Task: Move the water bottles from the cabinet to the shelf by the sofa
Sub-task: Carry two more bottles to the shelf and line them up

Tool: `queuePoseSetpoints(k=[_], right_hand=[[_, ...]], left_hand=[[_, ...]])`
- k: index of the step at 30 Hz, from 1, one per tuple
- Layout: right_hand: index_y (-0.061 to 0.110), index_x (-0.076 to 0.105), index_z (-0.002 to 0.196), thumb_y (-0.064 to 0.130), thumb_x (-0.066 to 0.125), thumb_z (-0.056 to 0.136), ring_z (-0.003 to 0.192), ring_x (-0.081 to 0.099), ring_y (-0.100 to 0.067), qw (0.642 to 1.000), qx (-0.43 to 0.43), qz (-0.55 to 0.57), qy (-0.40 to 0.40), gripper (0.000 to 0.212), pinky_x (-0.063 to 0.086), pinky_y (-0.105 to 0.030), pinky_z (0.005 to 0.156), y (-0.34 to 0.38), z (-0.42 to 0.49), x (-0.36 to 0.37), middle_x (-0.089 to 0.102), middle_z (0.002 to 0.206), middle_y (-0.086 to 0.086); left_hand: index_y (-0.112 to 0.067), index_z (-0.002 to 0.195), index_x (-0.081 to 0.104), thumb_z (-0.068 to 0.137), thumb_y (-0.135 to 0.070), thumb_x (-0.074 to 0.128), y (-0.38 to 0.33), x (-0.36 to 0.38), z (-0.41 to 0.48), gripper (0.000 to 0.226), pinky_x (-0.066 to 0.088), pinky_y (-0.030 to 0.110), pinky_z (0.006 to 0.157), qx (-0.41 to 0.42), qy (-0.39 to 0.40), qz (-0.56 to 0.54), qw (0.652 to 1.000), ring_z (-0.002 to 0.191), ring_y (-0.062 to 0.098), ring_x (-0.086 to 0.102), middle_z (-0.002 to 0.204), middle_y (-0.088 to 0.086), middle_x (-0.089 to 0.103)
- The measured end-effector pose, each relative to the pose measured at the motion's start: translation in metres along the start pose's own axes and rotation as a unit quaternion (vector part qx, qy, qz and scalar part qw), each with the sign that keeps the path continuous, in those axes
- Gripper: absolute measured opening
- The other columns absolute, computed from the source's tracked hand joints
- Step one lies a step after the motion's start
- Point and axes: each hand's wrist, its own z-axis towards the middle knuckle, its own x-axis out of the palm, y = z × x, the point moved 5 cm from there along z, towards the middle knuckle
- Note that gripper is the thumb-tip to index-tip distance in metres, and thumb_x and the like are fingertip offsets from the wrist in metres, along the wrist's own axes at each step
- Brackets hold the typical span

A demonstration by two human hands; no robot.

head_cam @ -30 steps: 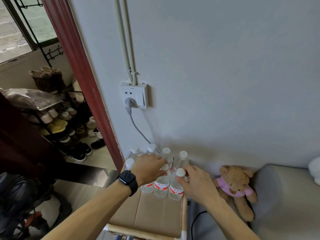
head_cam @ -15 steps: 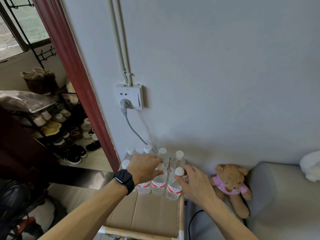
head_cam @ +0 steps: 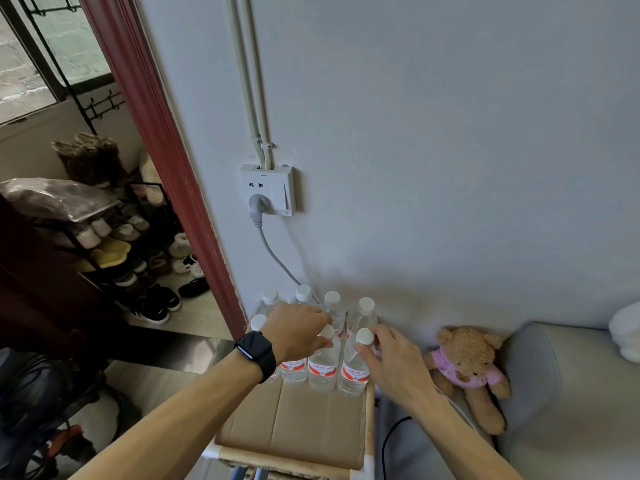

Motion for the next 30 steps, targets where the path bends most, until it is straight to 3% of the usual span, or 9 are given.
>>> queuePoseSetpoints(k=[3,6,11,15,18,25,30], right_hand=[[0.019,0.058,0.108,0.038,0.056,0.096,0.082,0.052,-0.011,1.0,-0.02,-0.01,0.014,0.023,0.034,-0.022,0.067,0.004,0.0,0.003,0.061,0.102,0.005],[0.019,0.058,0.112,0.037,0.054,0.098,0.081,0.048,-0.008,1.0,-0.024,0.004,0.008,0.023,0.032,-0.019,0.066,0.006,0.001,0.002,0.06,0.104,0.006],[0.02,0.055,0.118,0.038,0.05,0.1,0.092,0.058,-0.011,0.999,-0.032,0.011,0.014,0.026,0.045,-0.022,0.076,0.007,-0.004,0.006,0.06,0.112,0.004],[0.02,0.054,0.111,0.044,0.049,0.098,0.09,0.056,-0.015,0.997,-0.035,-0.061,0.008,0.028,0.037,-0.023,0.071,0.007,0.001,0.002,0.06,0.106,0.003],[0.018,0.054,0.109,0.046,0.05,0.097,0.092,0.057,-0.017,0.995,-0.041,-0.09,0.013,0.03,0.04,-0.024,0.074,0.008,0.006,0.001,0.061,0.105,0.001],[0.015,0.05,0.118,0.038,0.048,0.1,0.093,0.058,-0.019,0.999,-0.03,-0.038,0.013,0.029,0.041,-0.025,0.073,0.006,0.002,0.004,0.057,0.11,-0.001],[0.017,0.051,0.112,0.037,0.054,0.098,0.085,0.057,-0.018,0.999,-0.039,-0.009,-0.004,0.025,0.04,-0.025,0.068,0.007,0.001,0.007,0.057,0.105,-0.001]], left_hand=[[-0.025,0.114,0.062,0.093,-0.058,0.051,0.0,0.001,0.002,0.041,0.055,0.038,0.073,-0.012,0.0,0.016,1.0,0.091,0.02,0.065,0.103,-0.005,0.067],[-0.026,0.113,0.063,0.092,-0.058,0.053,0.001,0.001,0.004,0.04,0.056,0.039,0.073,-0.015,0.002,0.011,1.0,0.09,0.02,0.064,0.104,-0.005,0.067],[-0.028,0.119,0.06,0.091,-0.058,0.054,0.002,-0.002,-0.001,0.041,0.055,0.039,0.076,-0.011,0.0,-0.015,1.0,0.093,0.019,0.064,0.108,-0.004,0.067],[-0.025,0.12,0.057,0.093,-0.056,0.052,-0.002,-0.004,-0.003,0.041,0.055,0.038,0.073,-0.012,-0.007,-0.014,1.0,0.092,0.021,0.065,0.107,-0.002,0.067],[-0.023,0.119,0.057,0.095,-0.053,0.051,-0.005,-0.005,-0.002,0.04,0.055,0.037,0.074,-0.007,-0.007,-0.014,1.0,0.093,0.02,0.064,0.107,-0.002,0.067],[-0.025,0.122,0.057,0.095,-0.049,0.052,-0.009,-0.008,-0.003,0.037,0.046,0.029,0.072,0.007,-0.015,-0.045,0.999,0.1,0.018,0.061,0.114,-0.005,0.065],[-0.025,0.123,0.057,0.095,-0.05,0.053,-0.008,-0.008,-0.005,0.038,0.051,0.03,0.078,0.001,-0.017,-0.052,0.999,0.098,0.018,0.061,0.116,-0.004,0.065]])
